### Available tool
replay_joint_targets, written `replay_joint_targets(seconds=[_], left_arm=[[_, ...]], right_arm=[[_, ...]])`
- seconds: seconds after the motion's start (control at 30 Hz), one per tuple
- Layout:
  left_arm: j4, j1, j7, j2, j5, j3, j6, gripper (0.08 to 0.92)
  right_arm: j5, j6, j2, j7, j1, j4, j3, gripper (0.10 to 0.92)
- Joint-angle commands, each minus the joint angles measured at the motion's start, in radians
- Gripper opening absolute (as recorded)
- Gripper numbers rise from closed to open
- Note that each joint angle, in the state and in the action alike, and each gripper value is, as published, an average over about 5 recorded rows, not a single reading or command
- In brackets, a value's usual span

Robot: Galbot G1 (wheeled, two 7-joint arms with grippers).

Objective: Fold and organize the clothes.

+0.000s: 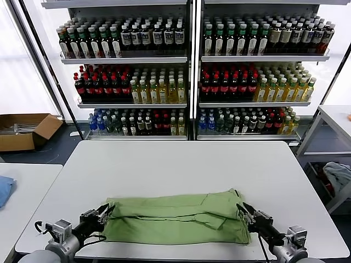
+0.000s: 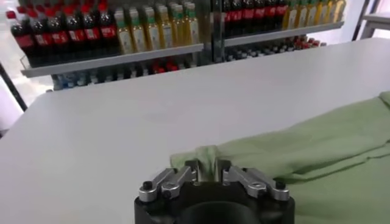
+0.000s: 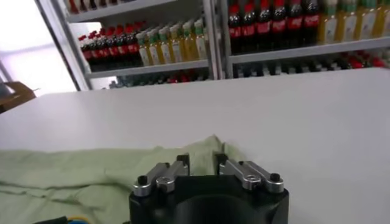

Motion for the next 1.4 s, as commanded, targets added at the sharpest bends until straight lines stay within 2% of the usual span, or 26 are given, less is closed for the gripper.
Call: replay_joint_targets(seconds=[0.03,0.23,0.43,0.53,0.67,0.77,0.87,1.4], left_arm=[[-0.066,0.062,-0.079,-0.057,-0.039,-0.094,-0.011,0.385],[-0.085,0.075,-0.259,-0.193,-0.060,0.029,-0.098,0.558],[-0.036,0.049,-0.359,-0.281,0.045,0.162,-0.103,0.731],[-0.008,0.029,-0.407,-0.291,0.055,0.191,-0.070,0.797],[0.012,0.019,-0.429,-0.292,0.053,0.198,-0.050,0.819],[0.016,0.021,-0.430,-0.294,0.054,0.201,-0.050,0.785],[0.021,0.021,-0.427,-0.300,0.058,0.207,-0.054,0.709],[0.037,0.038,-0.376,-0.310,0.150,0.228,-0.135,0.242]], right_arm=[[0.021,0.104,0.009,-0.014,0.007,-0.026,0.170,0.483],[-0.026,0.194,0.061,-0.044,-0.003,-0.070,0.218,0.656],[-0.038,0.202,0.091,-0.044,-0.036,-0.061,0.196,0.802],[-0.035,0.201,0.090,-0.046,-0.045,-0.054,0.200,0.820],[-0.028,0.204,0.084,-0.050,-0.054,-0.052,0.212,0.822],[-0.023,0.205,0.084,-0.051,-0.058,-0.050,0.217,0.823],[-0.023,0.204,0.087,-0.053,-0.059,-0.043,0.214,0.823],[-0.016,0.200,0.098,-0.051,-0.071,-0.010,0.217,0.823]])
